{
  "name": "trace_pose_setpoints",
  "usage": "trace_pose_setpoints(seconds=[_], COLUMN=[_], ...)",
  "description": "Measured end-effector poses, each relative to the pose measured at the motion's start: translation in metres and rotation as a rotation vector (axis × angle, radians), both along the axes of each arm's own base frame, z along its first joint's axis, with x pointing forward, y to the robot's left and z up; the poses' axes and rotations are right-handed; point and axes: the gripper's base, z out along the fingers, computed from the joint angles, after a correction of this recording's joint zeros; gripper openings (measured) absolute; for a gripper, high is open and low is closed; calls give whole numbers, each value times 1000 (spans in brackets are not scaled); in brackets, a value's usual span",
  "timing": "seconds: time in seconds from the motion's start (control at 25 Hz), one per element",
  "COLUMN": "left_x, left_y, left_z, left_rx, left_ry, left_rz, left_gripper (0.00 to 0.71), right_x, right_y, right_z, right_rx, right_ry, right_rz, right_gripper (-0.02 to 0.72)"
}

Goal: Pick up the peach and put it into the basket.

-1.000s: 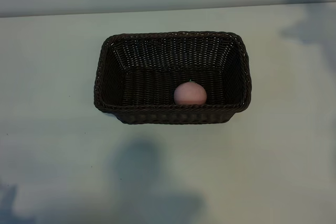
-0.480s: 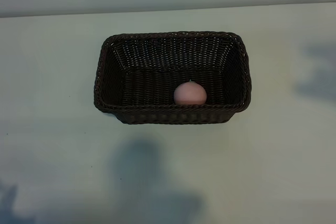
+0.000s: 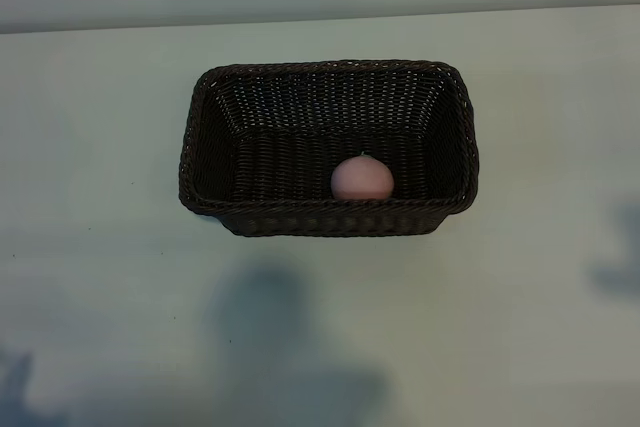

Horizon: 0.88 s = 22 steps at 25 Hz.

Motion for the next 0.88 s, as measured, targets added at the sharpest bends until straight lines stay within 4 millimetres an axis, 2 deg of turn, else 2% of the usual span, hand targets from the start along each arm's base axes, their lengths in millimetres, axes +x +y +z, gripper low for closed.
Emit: trace_pose_setpoints(seconds=[0.12, 0.32, 0.64, 0.88], left_x=[0, 0, 0, 0], left_y=[0, 0, 0, 0], left_z=[0, 0, 0, 0], left_rx=[0, 0, 0, 0], left_ry=[0, 0, 0, 0], left_rz=[0, 0, 0, 0], left_gripper=[425, 425, 425, 425], right_x=[-11, -19, -36, -34], right_y=[1, 1, 1, 1], right_z=[-16, -44, -77, -105], right_rx=[-2, -4, -5, 11], right_ry=[-33, -58, -106, -73], right_rz=[0, 16, 34, 27], right_gripper=[495, 495, 495, 495])
